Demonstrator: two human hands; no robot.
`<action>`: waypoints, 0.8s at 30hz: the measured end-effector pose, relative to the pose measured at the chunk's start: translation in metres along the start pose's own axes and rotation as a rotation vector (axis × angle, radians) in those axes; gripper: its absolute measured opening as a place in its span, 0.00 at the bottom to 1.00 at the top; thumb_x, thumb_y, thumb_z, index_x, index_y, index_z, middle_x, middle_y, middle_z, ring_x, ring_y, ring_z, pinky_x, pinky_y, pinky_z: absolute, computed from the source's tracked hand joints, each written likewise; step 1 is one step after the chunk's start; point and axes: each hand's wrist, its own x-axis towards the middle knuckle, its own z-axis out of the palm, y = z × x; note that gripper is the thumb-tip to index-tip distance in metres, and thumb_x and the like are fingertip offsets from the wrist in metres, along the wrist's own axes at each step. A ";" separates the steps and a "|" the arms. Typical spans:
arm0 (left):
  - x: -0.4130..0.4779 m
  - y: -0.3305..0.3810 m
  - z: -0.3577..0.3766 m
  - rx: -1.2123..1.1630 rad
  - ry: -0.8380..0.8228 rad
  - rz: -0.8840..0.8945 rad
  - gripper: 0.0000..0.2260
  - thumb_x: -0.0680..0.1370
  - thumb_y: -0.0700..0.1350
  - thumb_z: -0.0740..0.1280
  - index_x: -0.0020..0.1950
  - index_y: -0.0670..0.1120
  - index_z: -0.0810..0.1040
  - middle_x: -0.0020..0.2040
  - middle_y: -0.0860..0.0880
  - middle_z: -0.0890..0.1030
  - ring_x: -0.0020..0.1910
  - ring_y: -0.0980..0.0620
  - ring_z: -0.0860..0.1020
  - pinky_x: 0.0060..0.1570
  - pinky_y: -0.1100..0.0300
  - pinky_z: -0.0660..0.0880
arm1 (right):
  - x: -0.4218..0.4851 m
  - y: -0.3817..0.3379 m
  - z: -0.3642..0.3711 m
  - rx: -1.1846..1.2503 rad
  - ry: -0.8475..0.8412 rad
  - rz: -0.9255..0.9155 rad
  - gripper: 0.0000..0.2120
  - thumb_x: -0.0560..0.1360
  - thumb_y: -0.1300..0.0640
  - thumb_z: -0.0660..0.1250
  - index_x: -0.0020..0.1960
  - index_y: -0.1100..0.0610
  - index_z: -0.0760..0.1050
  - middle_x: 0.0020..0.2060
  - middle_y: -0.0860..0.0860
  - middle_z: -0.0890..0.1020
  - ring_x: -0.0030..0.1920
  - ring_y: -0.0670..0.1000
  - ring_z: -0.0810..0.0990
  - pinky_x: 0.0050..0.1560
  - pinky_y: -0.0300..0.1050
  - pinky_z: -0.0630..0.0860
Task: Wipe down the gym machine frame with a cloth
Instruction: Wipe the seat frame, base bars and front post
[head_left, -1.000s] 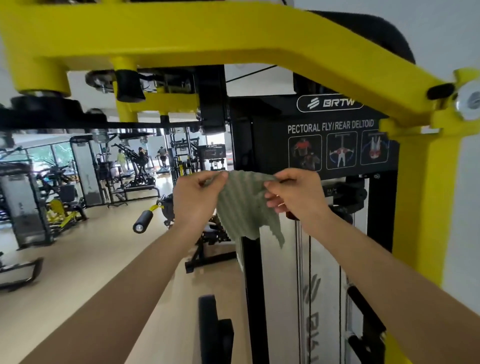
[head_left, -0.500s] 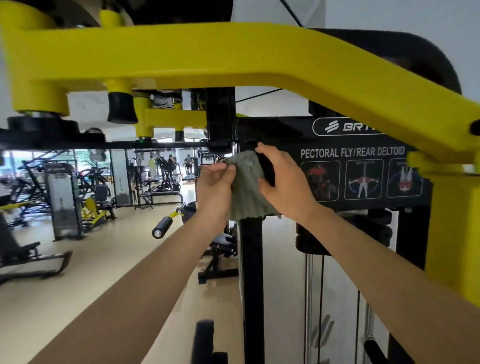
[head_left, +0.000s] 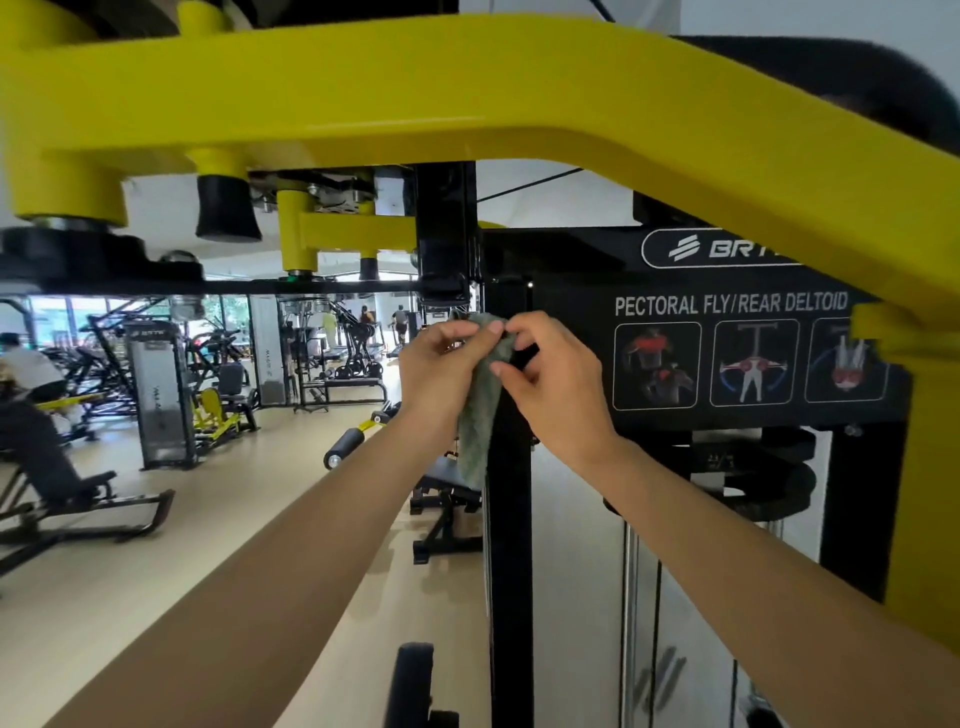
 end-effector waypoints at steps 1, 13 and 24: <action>-0.001 0.001 -0.002 -0.004 -0.017 -0.005 0.05 0.73 0.48 0.78 0.42 0.49 0.85 0.43 0.51 0.86 0.46 0.55 0.85 0.47 0.61 0.80 | 0.005 0.000 0.002 -0.001 0.029 0.011 0.12 0.73 0.60 0.75 0.54 0.55 0.77 0.44 0.48 0.79 0.33 0.46 0.76 0.40 0.46 0.79; 0.010 -0.007 -0.002 -0.170 -0.043 -0.016 0.06 0.76 0.38 0.75 0.48 0.49 0.84 0.48 0.51 0.86 0.51 0.50 0.85 0.53 0.55 0.80 | 0.062 0.010 -0.017 -0.223 0.187 -0.132 0.09 0.78 0.66 0.65 0.53 0.62 0.84 0.46 0.55 0.78 0.39 0.49 0.77 0.42 0.45 0.77; 0.003 -0.023 -0.009 -0.101 -0.183 0.088 0.13 0.77 0.39 0.73 0.57 0.55 0.82 0.57 0.52 0.84 0.54 0.56 0.84 0.51 0.61 0.80 | -0.010 0.015 0.003 -0.353 0.015 -0.217 0.20 0.76 0.63 0.71 0.67 0.64 0.76 0.62 0.61 0.74 0.56 0.57 0.73 0.58 0.53 0.77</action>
